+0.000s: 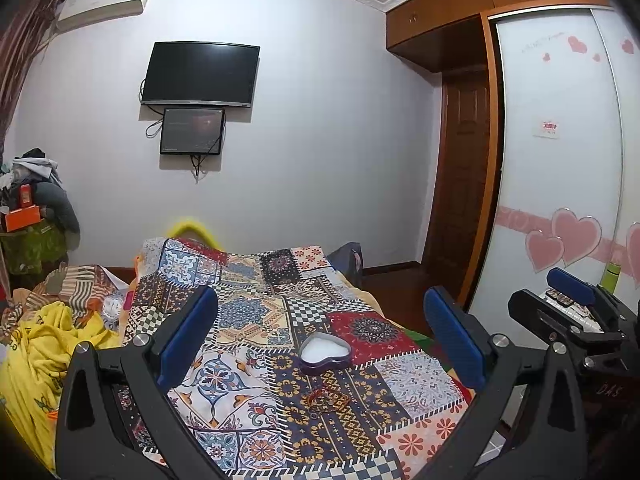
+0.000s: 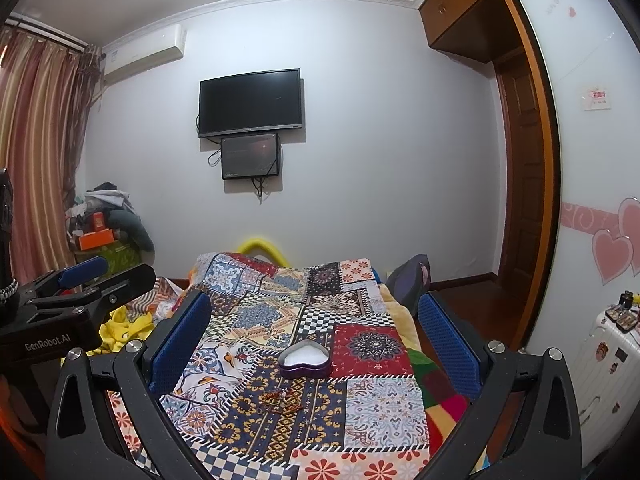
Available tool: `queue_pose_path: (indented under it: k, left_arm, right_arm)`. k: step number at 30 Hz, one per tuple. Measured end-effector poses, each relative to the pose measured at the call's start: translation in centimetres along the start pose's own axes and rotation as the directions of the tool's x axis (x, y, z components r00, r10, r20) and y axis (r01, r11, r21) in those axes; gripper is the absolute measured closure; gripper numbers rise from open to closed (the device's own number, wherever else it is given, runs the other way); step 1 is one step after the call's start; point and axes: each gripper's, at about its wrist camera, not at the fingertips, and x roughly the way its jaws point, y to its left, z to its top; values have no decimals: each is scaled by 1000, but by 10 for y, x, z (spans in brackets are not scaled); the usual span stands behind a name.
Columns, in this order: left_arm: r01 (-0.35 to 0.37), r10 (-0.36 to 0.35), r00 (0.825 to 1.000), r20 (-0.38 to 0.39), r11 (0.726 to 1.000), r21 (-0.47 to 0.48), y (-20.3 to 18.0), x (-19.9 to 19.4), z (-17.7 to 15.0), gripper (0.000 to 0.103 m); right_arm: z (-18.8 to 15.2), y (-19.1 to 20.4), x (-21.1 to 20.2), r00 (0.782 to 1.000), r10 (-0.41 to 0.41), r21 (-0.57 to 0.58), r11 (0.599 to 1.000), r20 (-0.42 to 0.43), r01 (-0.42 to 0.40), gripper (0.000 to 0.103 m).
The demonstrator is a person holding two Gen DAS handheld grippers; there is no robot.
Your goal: Organize jewelry
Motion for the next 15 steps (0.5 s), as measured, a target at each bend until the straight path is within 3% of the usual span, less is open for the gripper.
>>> queue_pose_path:
  k: [15]
  left_arm:
    - [5,-5,1000,-14,1000,-14,4,8,0,0]
  right_arm:
    - [-9,-3,10,999,8,8,1000,-35,-8,0]
